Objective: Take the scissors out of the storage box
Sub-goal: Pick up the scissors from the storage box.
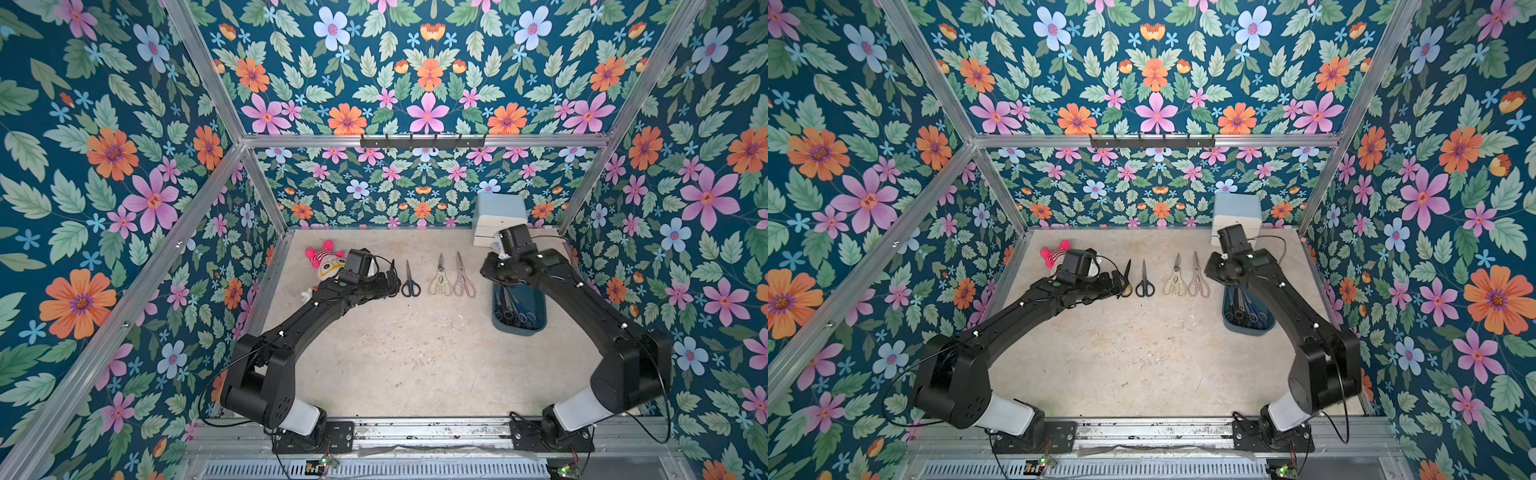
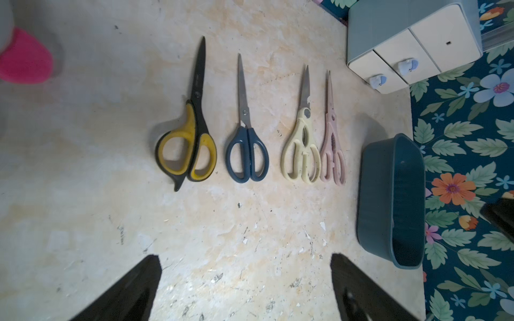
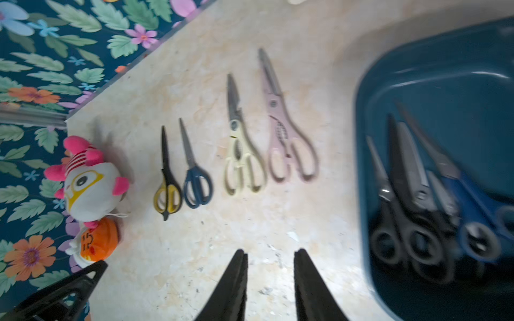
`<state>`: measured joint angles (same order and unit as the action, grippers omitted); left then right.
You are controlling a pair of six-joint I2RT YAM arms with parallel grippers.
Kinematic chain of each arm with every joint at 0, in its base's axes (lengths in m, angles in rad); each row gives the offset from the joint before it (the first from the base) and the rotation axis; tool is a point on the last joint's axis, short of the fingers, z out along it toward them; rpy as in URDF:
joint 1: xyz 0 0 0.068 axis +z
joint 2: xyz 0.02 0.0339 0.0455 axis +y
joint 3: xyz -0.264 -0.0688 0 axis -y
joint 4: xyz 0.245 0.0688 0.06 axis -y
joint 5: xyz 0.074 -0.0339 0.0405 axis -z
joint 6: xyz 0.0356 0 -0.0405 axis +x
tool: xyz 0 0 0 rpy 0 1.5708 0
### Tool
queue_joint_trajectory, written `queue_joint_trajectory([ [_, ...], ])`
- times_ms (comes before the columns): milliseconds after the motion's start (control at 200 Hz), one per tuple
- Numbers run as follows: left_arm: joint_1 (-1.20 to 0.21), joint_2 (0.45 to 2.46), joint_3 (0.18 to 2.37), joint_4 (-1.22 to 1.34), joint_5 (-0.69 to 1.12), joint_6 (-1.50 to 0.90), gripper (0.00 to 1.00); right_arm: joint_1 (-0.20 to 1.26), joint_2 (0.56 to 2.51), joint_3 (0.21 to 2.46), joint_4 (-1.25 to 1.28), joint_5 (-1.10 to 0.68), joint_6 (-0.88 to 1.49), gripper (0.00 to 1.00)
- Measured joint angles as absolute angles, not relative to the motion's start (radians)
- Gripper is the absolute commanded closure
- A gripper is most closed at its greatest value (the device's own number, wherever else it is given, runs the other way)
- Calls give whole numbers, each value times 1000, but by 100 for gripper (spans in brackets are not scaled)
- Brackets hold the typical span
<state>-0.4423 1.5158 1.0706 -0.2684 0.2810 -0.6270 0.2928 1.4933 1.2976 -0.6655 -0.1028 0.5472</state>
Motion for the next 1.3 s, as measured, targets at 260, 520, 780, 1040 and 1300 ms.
queue_joint_trajectory([
  [260,-476,1660,1170,-239,273,-677,1,152,1439,1126,-739,-154,428,63],
  [520,-479,1756,1249,-247,321,-677,1,54,1532,1104,-770,-207,267,64],
  [780,-479,1800,1290,-285,323,-672,1,13,1608,1078,-755,-257,208,65],
  [1040,-479,1797,1271,-315,311,-669,1,12,1618,1027,-699,-254,209,67],
  [1300,-479,1756,1227,-315,289,-669,1,11,1646,1044,-660,-234,208,71],
])
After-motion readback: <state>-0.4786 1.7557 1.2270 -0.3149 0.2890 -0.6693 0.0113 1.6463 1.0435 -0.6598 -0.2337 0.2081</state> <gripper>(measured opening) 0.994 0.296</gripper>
